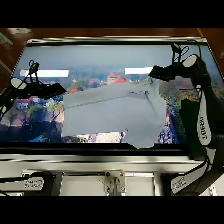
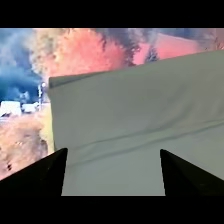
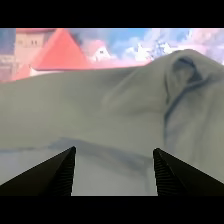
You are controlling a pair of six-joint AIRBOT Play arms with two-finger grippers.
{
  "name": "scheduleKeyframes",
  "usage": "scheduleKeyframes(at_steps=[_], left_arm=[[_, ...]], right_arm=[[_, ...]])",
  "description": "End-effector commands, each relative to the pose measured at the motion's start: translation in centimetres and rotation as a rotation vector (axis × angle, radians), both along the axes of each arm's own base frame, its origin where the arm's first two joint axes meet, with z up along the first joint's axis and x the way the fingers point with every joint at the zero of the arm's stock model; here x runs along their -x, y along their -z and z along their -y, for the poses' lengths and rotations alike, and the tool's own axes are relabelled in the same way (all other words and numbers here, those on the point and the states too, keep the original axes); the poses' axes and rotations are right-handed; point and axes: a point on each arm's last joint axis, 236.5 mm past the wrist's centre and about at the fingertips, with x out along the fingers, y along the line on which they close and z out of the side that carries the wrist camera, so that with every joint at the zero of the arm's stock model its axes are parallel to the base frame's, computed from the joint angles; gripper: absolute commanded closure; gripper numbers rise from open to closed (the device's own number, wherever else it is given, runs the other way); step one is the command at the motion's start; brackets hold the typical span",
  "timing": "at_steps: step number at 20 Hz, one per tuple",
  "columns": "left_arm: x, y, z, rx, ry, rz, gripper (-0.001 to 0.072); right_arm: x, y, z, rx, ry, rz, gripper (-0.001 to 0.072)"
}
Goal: Fold the shirts.
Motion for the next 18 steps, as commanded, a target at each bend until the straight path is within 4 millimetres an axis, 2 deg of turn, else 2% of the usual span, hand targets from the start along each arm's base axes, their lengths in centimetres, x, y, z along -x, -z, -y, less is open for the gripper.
scheduleKeyframes(at_steps=[1,2,4,5,7,9,11,18], left_arm=[[6.5,1.2,-2.3,0.076,0.059,-0.271,0.0068],[8.8,1.9,-2.8,0.114,0.062,-0.356,0.0068],[13.1,4.0,-3.0,0.173,0.071,-0.484,0.0066],[14.6,5.2,-2.9,0.193,0.061,-0.523,0.0064],[16.9,7.4,-2.1,0.229,0.045,-0.576,0.0027],[17.7,8.9,-1.7,0.237,0.029,-0.585,0.0027],[17.9,10.2,-1.8,0.223,0.005,-0.576,0.0027],[19.0,11.4,0.6,0.26,0.015,-0.59,0.0035]], right_arm=[[6.0,-0.3,6.7,0.247,-0.045,-0.181,0.0113],[7.4,-0.4,8.2,0.269,-0.035,-0.231,0.0113],[10.5,0.3,9.4,0.208,-0.028,-0.356,0.0113],[11.6,1.0,9.4,0.158,-0.024,-0.399,0.0113],[12.9,2.3,7.6,-0.005,-0.022,-0.451,0.0113],[13.5,3.0,5.0,-0.155,-0.034,-0.472,0.0114],[13.7,3.7,4.0,-0.189,-0.035,-0.482,0.0113],[12.1,4.1,4.3,-0.174,0.026,-0.433,0.0113]])
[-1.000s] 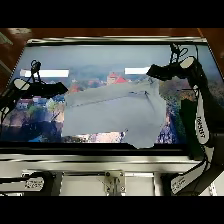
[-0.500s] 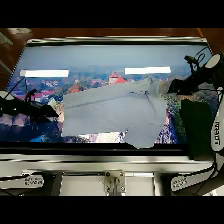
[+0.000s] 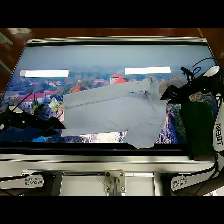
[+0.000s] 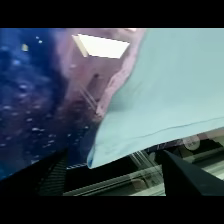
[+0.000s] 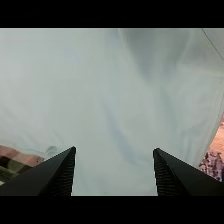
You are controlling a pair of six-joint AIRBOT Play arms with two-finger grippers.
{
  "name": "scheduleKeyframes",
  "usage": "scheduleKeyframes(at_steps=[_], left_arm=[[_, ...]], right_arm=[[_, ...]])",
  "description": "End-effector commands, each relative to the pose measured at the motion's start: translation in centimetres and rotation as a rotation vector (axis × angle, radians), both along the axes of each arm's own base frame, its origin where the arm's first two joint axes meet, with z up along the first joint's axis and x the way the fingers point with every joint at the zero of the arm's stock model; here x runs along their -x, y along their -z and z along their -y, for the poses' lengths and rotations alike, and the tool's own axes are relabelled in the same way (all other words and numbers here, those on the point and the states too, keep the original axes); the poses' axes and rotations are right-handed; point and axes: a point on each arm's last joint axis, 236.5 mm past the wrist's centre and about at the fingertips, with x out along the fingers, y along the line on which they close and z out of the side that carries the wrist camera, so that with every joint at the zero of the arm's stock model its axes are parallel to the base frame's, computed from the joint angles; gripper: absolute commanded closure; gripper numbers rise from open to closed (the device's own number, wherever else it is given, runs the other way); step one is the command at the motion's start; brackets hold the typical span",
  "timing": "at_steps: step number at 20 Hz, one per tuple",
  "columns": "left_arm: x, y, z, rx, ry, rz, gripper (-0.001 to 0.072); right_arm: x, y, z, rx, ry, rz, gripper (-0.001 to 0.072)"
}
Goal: Fold the shirts.
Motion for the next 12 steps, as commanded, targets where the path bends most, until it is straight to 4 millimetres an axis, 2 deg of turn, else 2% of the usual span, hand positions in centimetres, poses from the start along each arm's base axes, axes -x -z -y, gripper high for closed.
scheduleKeyframes(at_steps=[1,5,6,9,10,12], left_arm=[[0.2,0.7,1.2,0.0,0.019,0.006,0.0036],[0.0,0.7,4.1,0.048,0.041,0.0,0.004],[-0.6,0.8,4.7,0.054,0.006,-0.004,0.007],[-2.4,0.1,6.6,0.101,-0.06,0.026,0.0598],[-2.4,-0.3,7.3,0.125,-0.029,0.048,0.0672],[-2.3,-0.6,7.8,0.14,-0.009,0.057,0.0673]], right_arm=[[-0.7,0.0,-0.1,-0.01,0.044,0.009,0.0113],[-0.3,0.0,-0.2,-0.015,0.041,-0.008,0.0114],[-0.2,0.0,-0.2,-0.017,0.039,-0.012,0.0113],[0.4,0.5,0.4,0.015,0.035,-0.039,0.0114],[1.0,1.0,1.4,0.067,0.024,-0.058,0.0114],[2.9,2.1,4.6,0.177,0.018,-0.132,0.0114]])
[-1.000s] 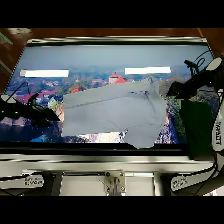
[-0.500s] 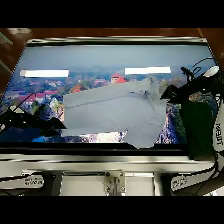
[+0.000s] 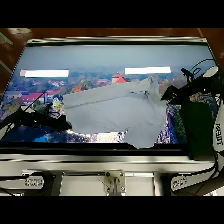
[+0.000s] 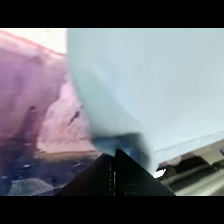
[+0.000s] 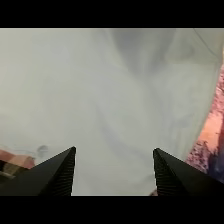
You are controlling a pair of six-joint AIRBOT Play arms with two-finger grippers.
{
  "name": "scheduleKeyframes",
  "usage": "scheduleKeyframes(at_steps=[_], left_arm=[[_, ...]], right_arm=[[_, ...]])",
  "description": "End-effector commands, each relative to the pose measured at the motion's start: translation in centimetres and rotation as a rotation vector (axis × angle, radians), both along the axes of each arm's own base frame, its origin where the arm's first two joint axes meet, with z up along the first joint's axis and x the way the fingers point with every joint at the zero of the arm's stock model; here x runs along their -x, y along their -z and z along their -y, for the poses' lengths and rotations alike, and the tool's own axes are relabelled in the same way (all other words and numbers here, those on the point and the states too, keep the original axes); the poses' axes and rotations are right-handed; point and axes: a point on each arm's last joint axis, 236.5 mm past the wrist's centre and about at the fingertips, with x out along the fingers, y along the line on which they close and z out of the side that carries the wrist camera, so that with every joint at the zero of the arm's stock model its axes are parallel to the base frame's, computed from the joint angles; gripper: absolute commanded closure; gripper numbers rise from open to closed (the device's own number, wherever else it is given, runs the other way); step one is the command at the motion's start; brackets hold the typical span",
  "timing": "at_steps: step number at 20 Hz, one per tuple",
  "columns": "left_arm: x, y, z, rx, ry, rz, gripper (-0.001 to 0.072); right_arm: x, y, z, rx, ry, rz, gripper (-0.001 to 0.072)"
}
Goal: Fold the shirts.
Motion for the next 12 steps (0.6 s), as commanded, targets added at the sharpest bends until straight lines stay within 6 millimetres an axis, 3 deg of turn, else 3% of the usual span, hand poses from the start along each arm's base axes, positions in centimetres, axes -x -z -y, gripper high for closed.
scheduleKeyframes(at_steps=[1,4,7,9,12], left_arm=[[-0.6,-0.9,1.5,0.051,0.003,0.029,0.0673],[-0.6,-1.0,1.5,0.051,0.013,0.039,0.0673],[-0.6,-1.2,1.4,0.05,0.017,0.049,0.0673],[-0.8,-1.6,1.4,0.046,0.025,0.071,0.0674],[-1.0,-2.2,1.4,0.041,0.025,0.092,0.0674]], right_arm=[[2.9,1.3,4.1,0.119,0.0,-0.111,0.0114],[4.4,1.9,4.4,-0.004,0.082,-0.161,0.0114],[5.0,4.3,4.1,-0.032,0.135,-0.172,0.0113],[5.0,5.8,3.1,-0.047,0.15,-0.167,0.0113],[7.1,7.7,1.3,-0.087,0.1,-0.237,0.0114]])
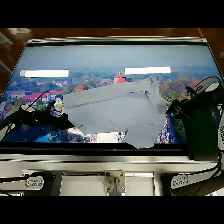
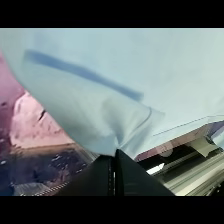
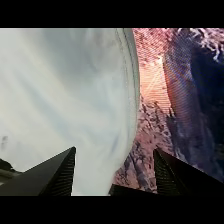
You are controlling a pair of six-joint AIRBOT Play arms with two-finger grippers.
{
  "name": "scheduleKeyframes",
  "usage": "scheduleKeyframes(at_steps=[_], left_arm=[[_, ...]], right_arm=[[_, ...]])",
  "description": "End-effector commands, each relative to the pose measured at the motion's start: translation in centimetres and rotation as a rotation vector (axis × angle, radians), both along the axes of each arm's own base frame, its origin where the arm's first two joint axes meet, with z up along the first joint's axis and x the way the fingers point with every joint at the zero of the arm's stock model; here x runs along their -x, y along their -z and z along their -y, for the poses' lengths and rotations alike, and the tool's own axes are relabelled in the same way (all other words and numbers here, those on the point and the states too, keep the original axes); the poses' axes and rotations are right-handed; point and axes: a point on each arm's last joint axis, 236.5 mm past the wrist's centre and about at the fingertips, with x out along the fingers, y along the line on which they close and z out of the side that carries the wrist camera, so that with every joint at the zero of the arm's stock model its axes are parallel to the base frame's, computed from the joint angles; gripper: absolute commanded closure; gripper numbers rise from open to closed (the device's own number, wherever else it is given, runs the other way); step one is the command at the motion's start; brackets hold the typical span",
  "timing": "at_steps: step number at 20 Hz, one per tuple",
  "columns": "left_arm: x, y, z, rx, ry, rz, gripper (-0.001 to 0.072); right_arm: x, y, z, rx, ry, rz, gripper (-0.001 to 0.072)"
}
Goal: Fold the shirts.
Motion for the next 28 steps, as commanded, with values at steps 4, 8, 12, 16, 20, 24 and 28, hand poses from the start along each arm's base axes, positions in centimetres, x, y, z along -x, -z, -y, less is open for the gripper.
scheduleKeyframes(at_steps=[4,8,12,16,20,24,28], left_arm=[[-0.3,-0.9,0.0,-0.003,0.002,0.033,0.0674],[-0.9,-0.9,-0.3,-0.018,-0.005,0.059,0.0674],[-2.0,-1.7,-0.7,-0.044,-0.004,0.127,0.0676],[-5.5,-7.5,-2.3,-0.13,-0.067,0.376,0.0677],[-7.2,-19.8,-2.5,-0.186,-0.05,0.735,0.0676],[-5.0,-36.5,-3.0,-0.259,-0.136,1.176,0.0676],[1.4,-50.7,-2.7,-0.301,-0.218,1.555,0.0676]], right_arm=[[2.6,3.6,-2.7,-0.038,-0.039,-0.057,0.0114],[3.1,4.2,-4.8,-0.024,-0.109,-0.074,0.0143],[3.2,3.8,-7.0,-0.017,-0.183,-0.063,0.0647],[0.3,-1.5,-8.4,0.028,-0.246,0.158,0.0647],[-4.4,-13.8,-7.7,0.152,-0.24,0.587,0.0647],[-4.6,-31.7,-7.6,0.266,-0.158,1.088,0.0647],[0.4,-49.0,-8.8,0.287,-0.053,1.553,0.0647]])
